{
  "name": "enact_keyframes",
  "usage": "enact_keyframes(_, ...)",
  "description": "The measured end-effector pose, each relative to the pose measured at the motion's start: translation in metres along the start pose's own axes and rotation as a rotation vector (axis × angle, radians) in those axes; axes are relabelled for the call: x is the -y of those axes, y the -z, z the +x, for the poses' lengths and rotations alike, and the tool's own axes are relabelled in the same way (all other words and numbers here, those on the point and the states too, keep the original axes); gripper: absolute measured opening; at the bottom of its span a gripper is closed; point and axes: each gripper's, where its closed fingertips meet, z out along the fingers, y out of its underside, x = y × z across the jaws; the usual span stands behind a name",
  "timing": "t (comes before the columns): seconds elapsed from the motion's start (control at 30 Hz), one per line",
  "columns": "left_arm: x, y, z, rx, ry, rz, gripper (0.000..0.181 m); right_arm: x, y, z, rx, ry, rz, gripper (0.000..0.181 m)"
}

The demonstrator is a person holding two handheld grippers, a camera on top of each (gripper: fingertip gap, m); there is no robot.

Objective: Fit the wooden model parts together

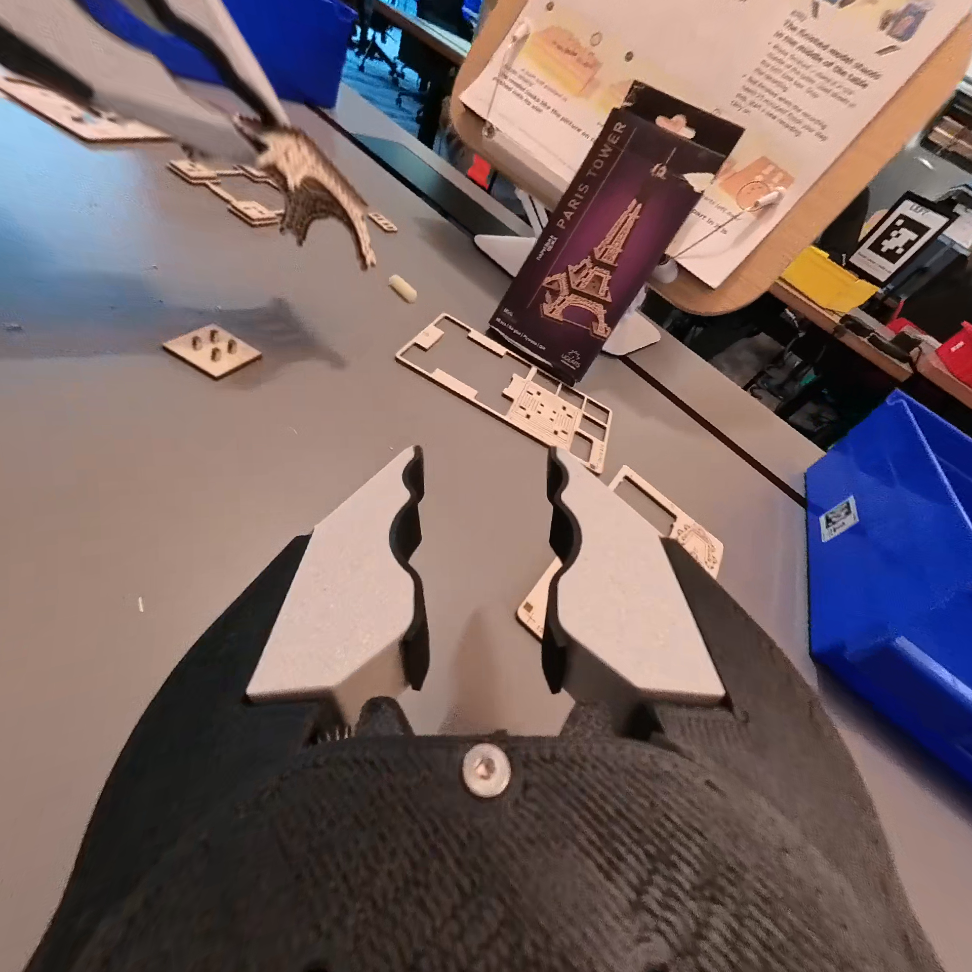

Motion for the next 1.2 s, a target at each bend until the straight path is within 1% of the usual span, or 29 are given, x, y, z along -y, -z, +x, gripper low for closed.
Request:
enact_keyframes(0.03,0.006,0.007,-0.001,-0.08,0.1,0.037,0.011,0.004,-0.001,-0.003,0.018,0.002,0.009,0.045)
enact_keyframes(0.13,0.027,0.026,0.007,-0.457,0.402,0.12,0.011,0.022,-0.005,-0.019,0.125,0.013,0.064,0.045)
enact_keyframes(0.17,0.034,0.033,0.012,-0.613,0.513,0.137,0.01,0.03,-0.006,-0.026,0.172,0.025,0.091,0.045)
enact_keyframes(0.2,0.041,0.041,0.02,-0.808,0.614,0.143,0.011,0.037,-0.008,-0.032,0.218,0.034,0.126,0.045)
enact_keyframes(0.23,0.044,0.043,0.021,-0.949,0.706,0.14,0.011,0.045,-0.01,-0.038,0.262,0.032,0.164,0.045)
enact_keyframes(0.3,0.04,0.034,0.022,-1.111,0.839,0.129,0.011,0.057,-0.014,-0.051,0.358,-0.012,0.233,0.045)
enact_keyframes(0.4,0.037,0.034,0.036,-1.427,1.027,0.073,0.011,0.066,-0.014,-0.072,0.494,-0.045,0.291,0.047)
enact_keyframes(0.43,0.038,0.036,0.042,-1.508,1.052,0.069,0.011,0.065,-0.015,-0.077,0.52,-0.035,0.283,0.049)
enact_keyframes(0.47,0.033,0.035,0.051,-1.551,1.041,0.037,0.011,0.063,-0.015,-0.085,0.558,0.0,0.27,0.05)
enact_keyframes(0.53,0.019,0.026,0.071,-1.556,0.978,-0.056,0.011,0.056,-0.014,-0.095,0.618,0.087,0.242,0.053)
enact_keyframes(0.6,0.011,0.019,0.083,-1.546,0.955,-0.111,0.011,0.046,-0.019,-0.1,0.656,0.157,0.197,0.058)
enact_keyframes(0.67,0.009,0.015,0.086,-1.537,0.953,-0.122,0.011,0.035,-0.025,-0.105,0.691,0.227,0.165,0.063)
enact_keyframes(0.73,0.002,0.008,0.087,-1.49,0.932,-0.167,0.011,0.028,-0.032,-0.109,0.72,0.263,0.136,0.079)
enact_keyframes(0.8,-0.005,0.005,0.086,-1.454,0.908,-0.209,0.011,0.027,-0.039,-0.111,0.733,0.288,0.142,0.087)
enact_keyframes(0.83,-0.008,0.004,0.085,-1.434,0.887,-0.224,0.012,0.026,-0.042,-0.113,0.748,0.294,0.144,0.088)
enact_keyframes(0.9,-0.015,-0.003,0.083,-1.367,0.857,-0.253,0.025,0.024,-0.048,-0.118,0.789,0.305,0.136,0.087)
enact_keyframes(0.97,-0.02,-0.006,0.081,-1.329,0.82,-0.253,0.025,0.023,-0.053,-0.119,0.821,0.318,0.125,0.088)
enact_keyframes(1.03,-0.022,-0.008,0.076,-1.283,0.784,-0.242,0.032,0.026,-0.055,-0.121,0.872,0.294,0.124,0.085)
enact_keyframes(1.13,-0.022,-0.009,0.06,-1.131,0.748,-0.214,0.035,0.029,-0.062,-0.117,0.906,0.267,0.112,0.085)
enact_keyframes(1.2,-0.022,-0.004,0.053,-1.022,0.718,-0.216,0.04,0.028,-0.064,-0.117,0.962,0.241,0.09,0.086)
